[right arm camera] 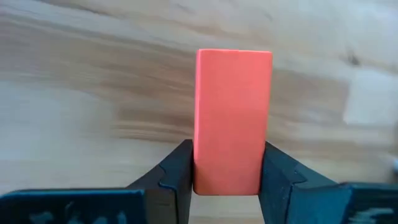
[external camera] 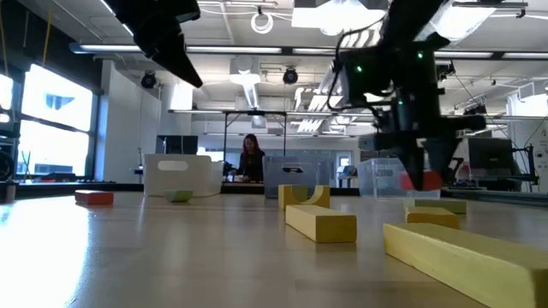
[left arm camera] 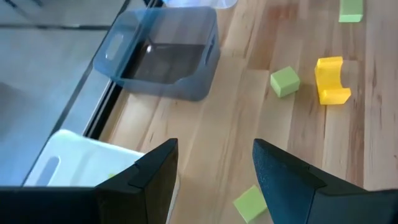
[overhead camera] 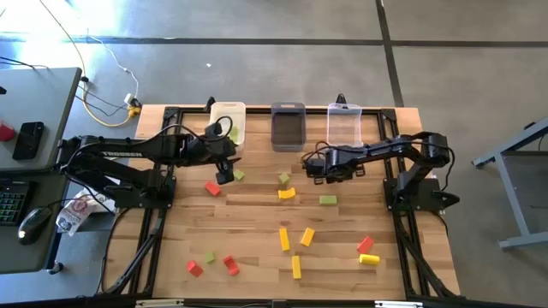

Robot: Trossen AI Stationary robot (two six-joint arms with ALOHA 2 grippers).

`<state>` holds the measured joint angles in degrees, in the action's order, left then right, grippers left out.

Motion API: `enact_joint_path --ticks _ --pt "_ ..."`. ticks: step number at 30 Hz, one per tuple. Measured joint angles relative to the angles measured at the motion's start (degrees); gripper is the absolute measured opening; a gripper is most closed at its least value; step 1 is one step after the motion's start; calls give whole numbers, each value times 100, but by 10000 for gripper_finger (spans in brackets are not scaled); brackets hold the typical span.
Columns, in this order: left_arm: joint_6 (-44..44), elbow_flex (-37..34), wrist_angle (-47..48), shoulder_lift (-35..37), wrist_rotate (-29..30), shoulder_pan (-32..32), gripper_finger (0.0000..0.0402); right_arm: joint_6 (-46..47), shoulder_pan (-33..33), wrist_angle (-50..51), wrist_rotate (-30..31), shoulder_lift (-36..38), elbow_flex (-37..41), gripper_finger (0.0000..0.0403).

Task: Sort & place blocks by color
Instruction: Put the orange block into the transparent bin

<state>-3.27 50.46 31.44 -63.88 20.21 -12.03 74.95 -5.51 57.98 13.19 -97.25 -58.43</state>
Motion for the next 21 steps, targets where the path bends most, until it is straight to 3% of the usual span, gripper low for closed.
enact_joint_path --ticks 12,21 --pt "996 0 401 0 -5 0 195 -2153 -307 24 1050 7 -1415 112" --pt "1420 0 508 0 -132 9 195 -3122 -852 396 1537 9 -1771 112"
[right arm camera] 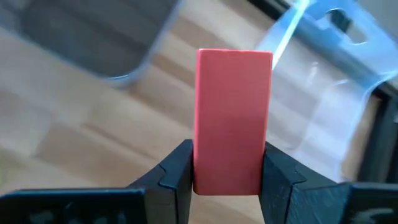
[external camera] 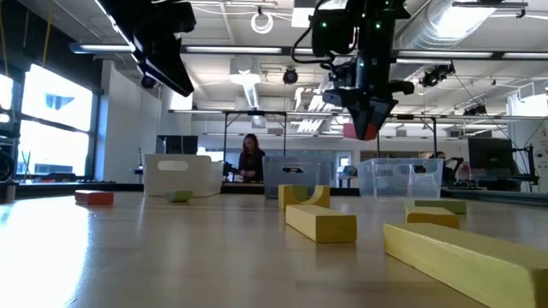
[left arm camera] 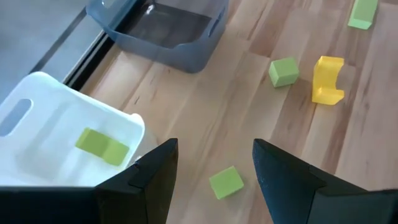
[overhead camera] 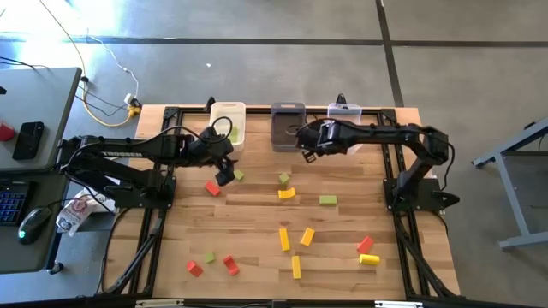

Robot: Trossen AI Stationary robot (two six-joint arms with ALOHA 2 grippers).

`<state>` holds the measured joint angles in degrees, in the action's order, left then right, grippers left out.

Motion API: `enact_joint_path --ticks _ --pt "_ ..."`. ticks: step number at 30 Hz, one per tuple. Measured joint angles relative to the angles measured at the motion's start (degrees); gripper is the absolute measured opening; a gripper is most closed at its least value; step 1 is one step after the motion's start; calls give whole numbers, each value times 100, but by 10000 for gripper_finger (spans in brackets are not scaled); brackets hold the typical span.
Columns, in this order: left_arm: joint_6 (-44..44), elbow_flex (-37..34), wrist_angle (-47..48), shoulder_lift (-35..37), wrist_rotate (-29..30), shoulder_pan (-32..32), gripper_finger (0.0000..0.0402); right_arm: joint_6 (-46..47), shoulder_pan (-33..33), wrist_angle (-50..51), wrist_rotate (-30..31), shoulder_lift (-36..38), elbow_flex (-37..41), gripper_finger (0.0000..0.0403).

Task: Sort & place blocks by color
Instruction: Put the orange block into the transparent bin

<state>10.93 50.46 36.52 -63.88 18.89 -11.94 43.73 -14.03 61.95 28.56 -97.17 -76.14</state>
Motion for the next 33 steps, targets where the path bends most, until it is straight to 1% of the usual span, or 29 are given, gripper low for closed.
enact_joint_path --ticks 5,8,16,23,26,30,33 --pt "58 0 4 0 -251 0 195 -179 -461 373 261 2 2 112" --pt "92 0 17 0 -298 0 195 -200 -766 636 435 2 4 112" --pt "92 0 17 0 -330 0 195 -433 -1581 626 401 -16 4 112" --pt "92 0 17 0 -330 0 195 -780 -2095 453 9 -373 9 113" --pt "92 0 17 0 -330 0 195 -884 -2204 349 -32 -544 11 113" --pt "91 0 17 0 -330 0 195 -979 -2346 296 -436 -737 12 113" --pt "92 0 17 0 -330 0 195 -1103 -2429 254 -585 -854 13 113"
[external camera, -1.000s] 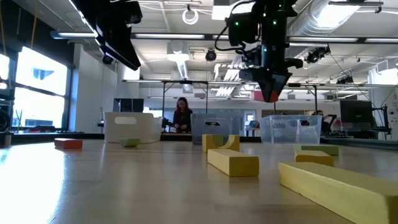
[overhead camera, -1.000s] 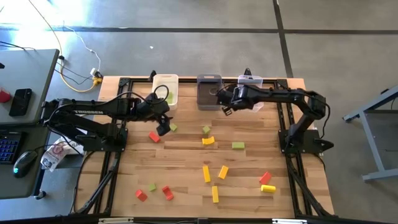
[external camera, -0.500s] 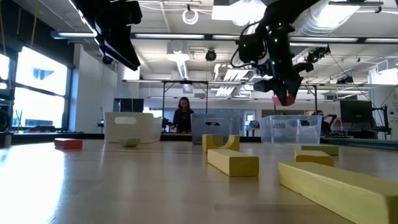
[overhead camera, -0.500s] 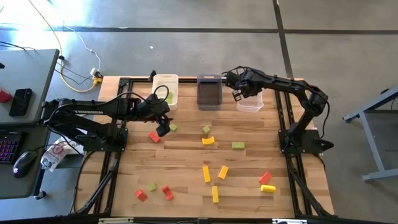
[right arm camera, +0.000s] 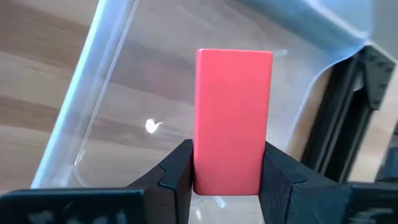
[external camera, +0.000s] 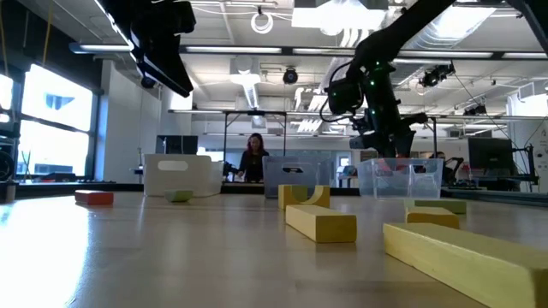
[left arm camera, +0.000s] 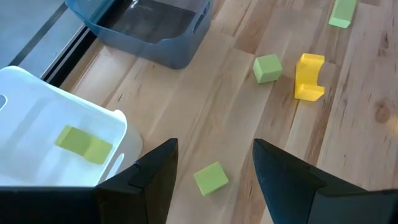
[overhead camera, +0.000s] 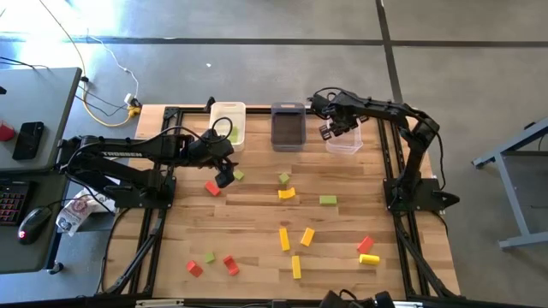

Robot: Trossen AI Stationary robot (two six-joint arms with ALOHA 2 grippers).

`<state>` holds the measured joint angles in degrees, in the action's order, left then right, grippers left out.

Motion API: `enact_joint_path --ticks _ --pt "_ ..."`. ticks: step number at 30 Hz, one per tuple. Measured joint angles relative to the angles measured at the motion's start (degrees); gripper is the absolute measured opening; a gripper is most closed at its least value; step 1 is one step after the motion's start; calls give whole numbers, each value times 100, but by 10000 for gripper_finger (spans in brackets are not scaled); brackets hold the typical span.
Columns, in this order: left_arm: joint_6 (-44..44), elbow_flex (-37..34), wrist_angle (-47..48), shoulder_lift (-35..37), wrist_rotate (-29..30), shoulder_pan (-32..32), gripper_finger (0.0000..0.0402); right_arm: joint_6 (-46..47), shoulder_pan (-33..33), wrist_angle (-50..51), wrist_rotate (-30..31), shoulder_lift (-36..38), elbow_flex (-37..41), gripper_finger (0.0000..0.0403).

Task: Sort & place blocks by color
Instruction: Put the orange block into the transparent bin, then put the yellow block into the black bin

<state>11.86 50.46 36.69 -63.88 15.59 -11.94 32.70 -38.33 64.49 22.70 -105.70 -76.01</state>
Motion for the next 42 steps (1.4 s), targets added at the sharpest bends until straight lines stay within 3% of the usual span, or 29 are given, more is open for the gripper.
enact_joint_path --ticks 17,25,36,42 --pt "-151 0 -2 0 0 0 195 -437 -476 -218 -982 -147 0 115" --pt "-153 0 -2 0 0 -1 195 -679 -608 -202 -1373 -147 0 146" --pt "-153 0 -2 0 0 0 195 -891 -604 33 -1401 -147 0 182" --pt "-153 0 -2 0 0 0 195 -969 -461 387 -1027 13 0 183"
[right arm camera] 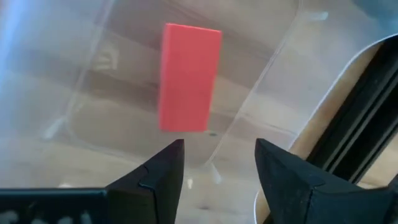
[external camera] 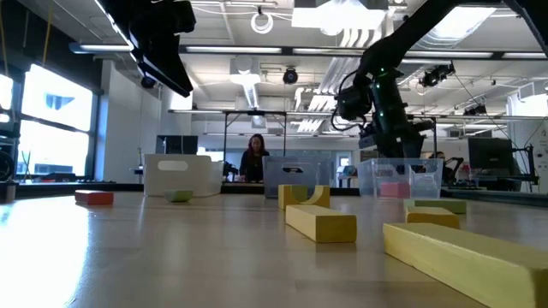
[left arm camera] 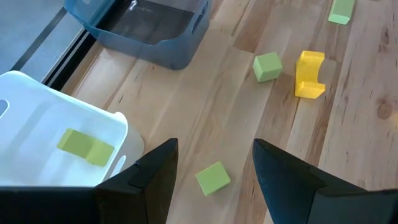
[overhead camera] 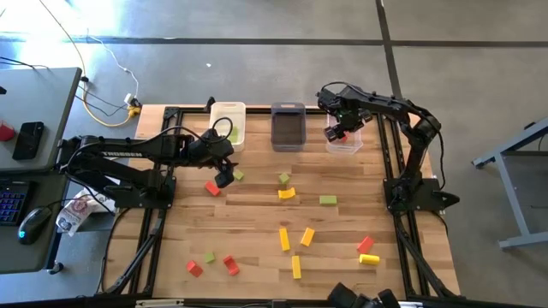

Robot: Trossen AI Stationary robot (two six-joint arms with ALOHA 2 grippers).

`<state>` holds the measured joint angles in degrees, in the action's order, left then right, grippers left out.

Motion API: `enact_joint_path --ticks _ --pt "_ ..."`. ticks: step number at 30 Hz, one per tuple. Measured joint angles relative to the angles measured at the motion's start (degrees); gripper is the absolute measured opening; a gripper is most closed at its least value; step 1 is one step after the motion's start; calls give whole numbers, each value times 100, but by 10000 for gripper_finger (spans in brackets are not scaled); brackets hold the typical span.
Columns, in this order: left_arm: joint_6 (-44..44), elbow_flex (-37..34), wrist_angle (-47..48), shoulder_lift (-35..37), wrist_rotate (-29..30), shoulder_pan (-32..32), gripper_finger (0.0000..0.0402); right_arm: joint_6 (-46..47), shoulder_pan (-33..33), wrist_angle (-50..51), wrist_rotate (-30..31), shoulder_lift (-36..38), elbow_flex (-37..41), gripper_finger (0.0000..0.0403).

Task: Sort & place blocks by color
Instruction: Put the yellow block into the black bin

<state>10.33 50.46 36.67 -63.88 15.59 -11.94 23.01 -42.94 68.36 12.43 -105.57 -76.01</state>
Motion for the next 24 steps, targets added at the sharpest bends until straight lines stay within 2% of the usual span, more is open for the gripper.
enact_joint_path --ticks 9,18,24 --pt "4 0 0 1 0 0 195 298 747 269 67 801 0 183" --pt "2 0 2 1 0 -1 195 944 2085 360 -463 1467 -2 183" --pt "2 0 2 2 -1 0 195 1010 3024 264 -503 1558 -2 183"
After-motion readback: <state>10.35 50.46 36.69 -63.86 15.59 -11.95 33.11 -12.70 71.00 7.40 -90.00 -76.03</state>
